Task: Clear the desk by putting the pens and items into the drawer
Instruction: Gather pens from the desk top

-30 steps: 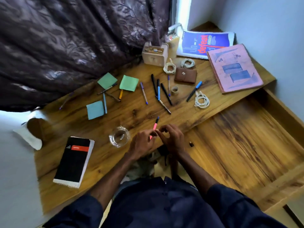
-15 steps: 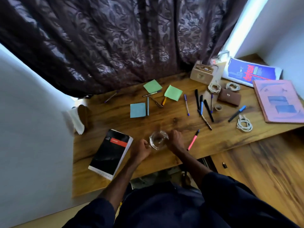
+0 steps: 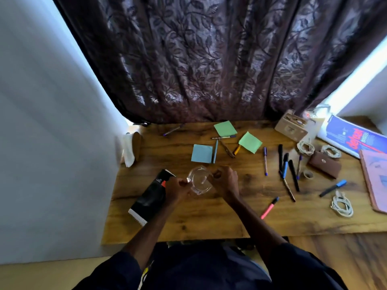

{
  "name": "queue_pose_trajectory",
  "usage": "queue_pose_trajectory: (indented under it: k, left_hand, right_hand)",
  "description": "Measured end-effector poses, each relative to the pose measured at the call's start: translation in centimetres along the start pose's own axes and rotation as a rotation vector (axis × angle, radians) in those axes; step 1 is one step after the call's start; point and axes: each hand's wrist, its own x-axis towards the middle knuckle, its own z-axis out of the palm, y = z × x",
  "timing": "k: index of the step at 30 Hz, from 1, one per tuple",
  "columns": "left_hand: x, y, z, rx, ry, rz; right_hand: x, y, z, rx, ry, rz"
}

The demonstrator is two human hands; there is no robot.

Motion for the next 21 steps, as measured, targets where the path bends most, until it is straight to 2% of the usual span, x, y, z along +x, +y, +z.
queue_pose_trajectory:
  k: [4,9,12,15,21]
  left_hand:
    - [1.5,-1.7,-4.7,-0.024,0.137,-0.084]
    - [1.7,-3.6,-10.4,-0.218,0.383,-0.272]
    - [1.9,-4.7,-13.1,-0.234,0.532,-0.369]
    - [3.4,-6.9,-14.1,-0.310,0.579,-0.489]
    - [5.4,-10.8,-13.7,-0.373,0.562,-0.684]
  right_hand:
    - [1.6,-3.0,3.1,0.087,-0.079,-0.161]
    - [2.3,-5.0,8.0,0.110,-0.250,-0.164]
    - [2.6,-5.8,10.3,0.056,-0.353,-0.160]
    - [3.0,-6.3,11.9,-0.012,-0.409,-0.175]
    - [4.2,-6.3,12.4,-0.053,-0.514,-0.222]
